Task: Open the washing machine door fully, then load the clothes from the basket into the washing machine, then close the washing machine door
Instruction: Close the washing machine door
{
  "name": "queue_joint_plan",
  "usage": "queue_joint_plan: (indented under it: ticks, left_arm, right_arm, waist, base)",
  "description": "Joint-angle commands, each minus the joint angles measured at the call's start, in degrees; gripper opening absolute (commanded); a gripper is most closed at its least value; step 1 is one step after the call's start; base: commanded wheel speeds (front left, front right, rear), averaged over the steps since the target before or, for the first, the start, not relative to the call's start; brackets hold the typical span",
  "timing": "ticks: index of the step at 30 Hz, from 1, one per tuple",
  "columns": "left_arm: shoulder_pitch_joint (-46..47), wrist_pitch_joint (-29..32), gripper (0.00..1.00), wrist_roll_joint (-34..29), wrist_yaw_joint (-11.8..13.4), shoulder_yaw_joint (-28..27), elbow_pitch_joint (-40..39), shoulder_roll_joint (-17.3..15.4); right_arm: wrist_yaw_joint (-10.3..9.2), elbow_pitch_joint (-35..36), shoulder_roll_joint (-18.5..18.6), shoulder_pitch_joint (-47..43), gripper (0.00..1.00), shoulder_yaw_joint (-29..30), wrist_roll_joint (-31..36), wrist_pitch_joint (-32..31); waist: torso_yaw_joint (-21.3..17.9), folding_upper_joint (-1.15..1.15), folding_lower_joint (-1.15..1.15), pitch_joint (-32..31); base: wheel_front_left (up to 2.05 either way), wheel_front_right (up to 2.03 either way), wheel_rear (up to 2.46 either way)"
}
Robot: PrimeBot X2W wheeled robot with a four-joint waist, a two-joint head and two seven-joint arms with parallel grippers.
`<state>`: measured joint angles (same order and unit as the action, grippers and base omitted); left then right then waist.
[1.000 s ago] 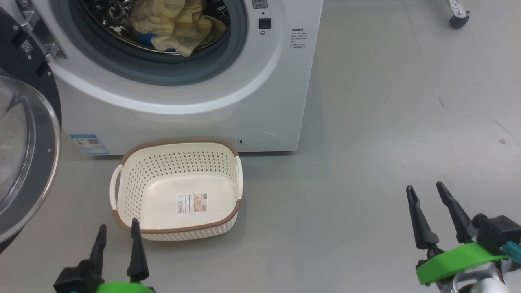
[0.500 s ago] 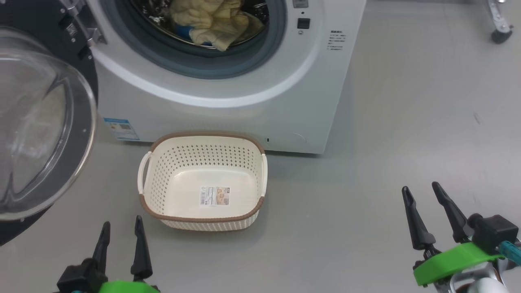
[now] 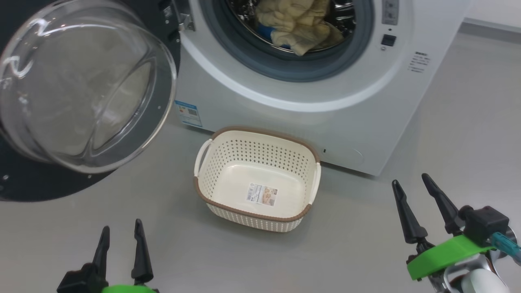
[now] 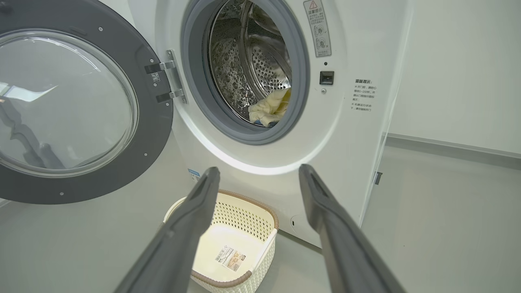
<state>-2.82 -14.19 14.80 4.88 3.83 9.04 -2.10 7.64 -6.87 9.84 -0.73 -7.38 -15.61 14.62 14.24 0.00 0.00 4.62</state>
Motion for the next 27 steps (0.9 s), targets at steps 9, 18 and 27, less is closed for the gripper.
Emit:
queue_joint_plan:
  ticks: [9, 18, 27]
  left_arm:
    - [-0.3, -0.8, 1.0, -0.9, 0.8, -1.8, -2.8, -0.8]
    - [-0.9, -0.8, 1.0, -2.3, 1.0, -4.7, -4.6, -0.8]
    - [-1.8, -0.8, 1.0, -2.1, 1.5, -6.2, -6.3, -0.8]
  right_arm:
    - [-0.15, 1.0, 1.3, 2.1, 1.0, -1.9, 0.3, 0.4]
    - [-0.15, 0.1, 1.0, 1.0, 1.0, -2.3, 0.4, 0.4]
    - [-0.15, -0.5, 1.1, 1.4, 1.0, -3.9, 0.4, 0.4]
  waist:
    - [8.9, 0.0, 0.0, -2.3]
    - [13.8, 0.0, 0.0, -3.5]
    - [16.0, 0.0, 0.0, -3.0]
  base:
    - [0.0, 0.0, 0.0]
    - [0.0, 0.0, 0.0]
    - [0.0, 0.0, 0.0]
